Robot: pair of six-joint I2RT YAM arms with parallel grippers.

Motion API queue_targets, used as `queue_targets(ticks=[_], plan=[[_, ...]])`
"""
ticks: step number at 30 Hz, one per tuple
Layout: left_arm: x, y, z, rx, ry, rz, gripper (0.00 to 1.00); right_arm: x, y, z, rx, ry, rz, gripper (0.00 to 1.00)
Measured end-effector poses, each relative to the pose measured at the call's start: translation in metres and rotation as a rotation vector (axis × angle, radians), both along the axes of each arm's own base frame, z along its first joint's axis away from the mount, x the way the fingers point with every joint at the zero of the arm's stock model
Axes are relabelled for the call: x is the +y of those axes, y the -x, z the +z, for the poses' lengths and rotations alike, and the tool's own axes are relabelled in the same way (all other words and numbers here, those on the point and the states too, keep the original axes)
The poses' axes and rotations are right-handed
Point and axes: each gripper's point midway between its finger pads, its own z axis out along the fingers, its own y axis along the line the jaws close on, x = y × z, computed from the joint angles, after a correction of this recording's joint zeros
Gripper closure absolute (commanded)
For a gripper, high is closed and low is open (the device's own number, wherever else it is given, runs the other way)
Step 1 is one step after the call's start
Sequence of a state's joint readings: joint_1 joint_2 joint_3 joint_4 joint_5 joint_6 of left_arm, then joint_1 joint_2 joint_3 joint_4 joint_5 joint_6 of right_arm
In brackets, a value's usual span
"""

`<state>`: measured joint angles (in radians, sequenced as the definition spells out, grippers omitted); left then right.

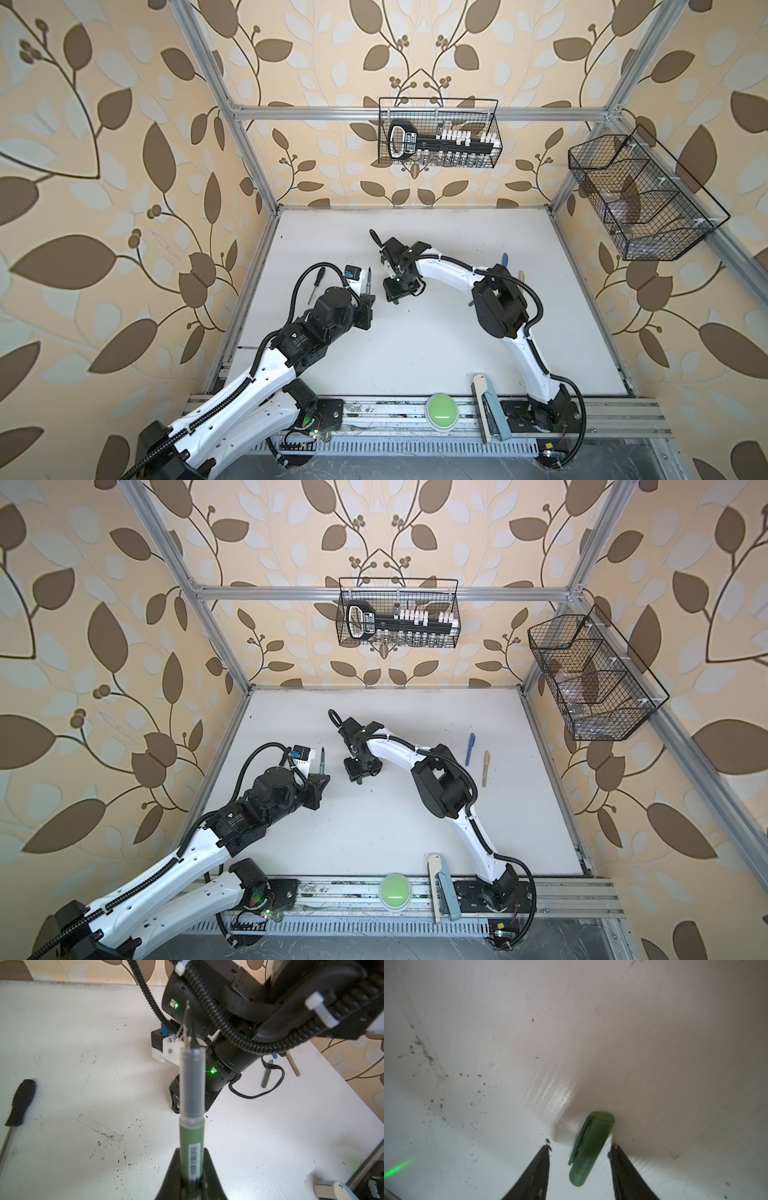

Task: Insert the pens into the pen caps
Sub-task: 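Move the right gripper to the green cap and close on it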

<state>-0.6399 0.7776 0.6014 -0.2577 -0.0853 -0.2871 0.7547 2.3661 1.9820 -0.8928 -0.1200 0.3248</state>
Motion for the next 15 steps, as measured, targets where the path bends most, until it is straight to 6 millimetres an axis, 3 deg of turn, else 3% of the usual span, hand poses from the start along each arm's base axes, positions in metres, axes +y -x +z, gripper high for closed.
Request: queue_targets(ticks=[5, 15], plan=[[0.001, 0.001, 0.002, -0.009, 0.002, -0.003, 1.00, 0.004, 0.000, -0.003, -0.027, 0.048, 0.004, 0.60], [-0.003, 0.003, -0.001, -0.016, -0.012, -0.039, 1.00, -0.007, -0.003, -0.007, -0.040, 0.074, -0.003, 0.76]])
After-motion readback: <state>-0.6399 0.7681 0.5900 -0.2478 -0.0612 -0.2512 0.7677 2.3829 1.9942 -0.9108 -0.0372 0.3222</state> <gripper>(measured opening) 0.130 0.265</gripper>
